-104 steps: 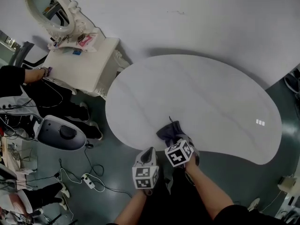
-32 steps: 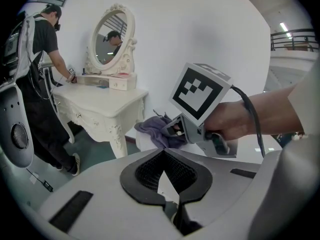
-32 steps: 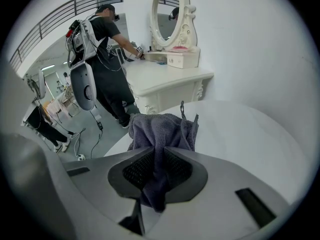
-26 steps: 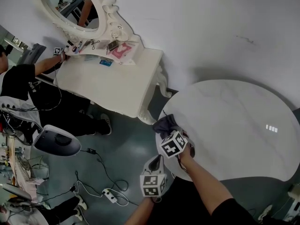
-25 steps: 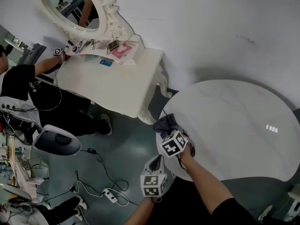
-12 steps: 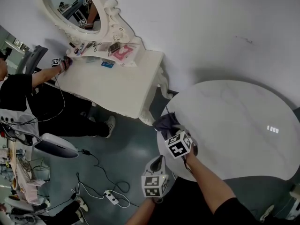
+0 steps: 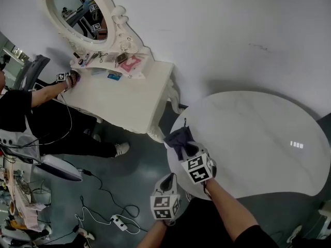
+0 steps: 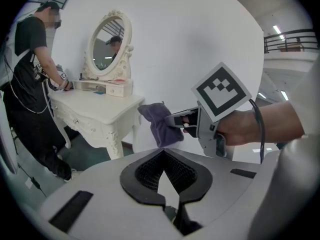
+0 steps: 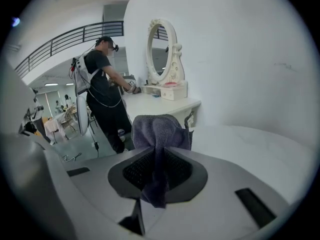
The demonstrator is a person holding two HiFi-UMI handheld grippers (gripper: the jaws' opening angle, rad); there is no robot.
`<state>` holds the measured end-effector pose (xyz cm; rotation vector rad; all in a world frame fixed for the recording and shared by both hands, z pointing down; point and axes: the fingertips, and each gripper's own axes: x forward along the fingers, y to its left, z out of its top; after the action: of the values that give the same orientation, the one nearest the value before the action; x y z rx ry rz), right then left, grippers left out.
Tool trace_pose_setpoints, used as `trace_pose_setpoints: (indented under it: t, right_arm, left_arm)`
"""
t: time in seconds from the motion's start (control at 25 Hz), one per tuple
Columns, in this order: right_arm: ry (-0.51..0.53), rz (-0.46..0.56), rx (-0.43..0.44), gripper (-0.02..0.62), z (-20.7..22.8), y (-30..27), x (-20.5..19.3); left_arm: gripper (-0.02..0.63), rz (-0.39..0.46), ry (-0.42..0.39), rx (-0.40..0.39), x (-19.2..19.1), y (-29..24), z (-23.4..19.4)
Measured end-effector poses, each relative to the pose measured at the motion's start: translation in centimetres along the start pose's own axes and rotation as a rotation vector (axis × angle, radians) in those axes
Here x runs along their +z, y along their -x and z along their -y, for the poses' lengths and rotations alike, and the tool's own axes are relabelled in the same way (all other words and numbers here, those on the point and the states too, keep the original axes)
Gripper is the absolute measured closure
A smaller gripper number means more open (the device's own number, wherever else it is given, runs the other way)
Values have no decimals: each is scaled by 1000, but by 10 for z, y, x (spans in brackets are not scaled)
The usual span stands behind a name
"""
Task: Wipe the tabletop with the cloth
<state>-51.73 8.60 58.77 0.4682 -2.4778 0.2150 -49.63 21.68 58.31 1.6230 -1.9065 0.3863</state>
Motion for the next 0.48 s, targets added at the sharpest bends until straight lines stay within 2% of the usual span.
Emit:
trace_pose_setpoints:
  t: [0.48]
  right_arm:
    - [-87,139,-87,554,15,108,-18]
  left_arm:
    - [603,76,-97,-75,23,9,50]
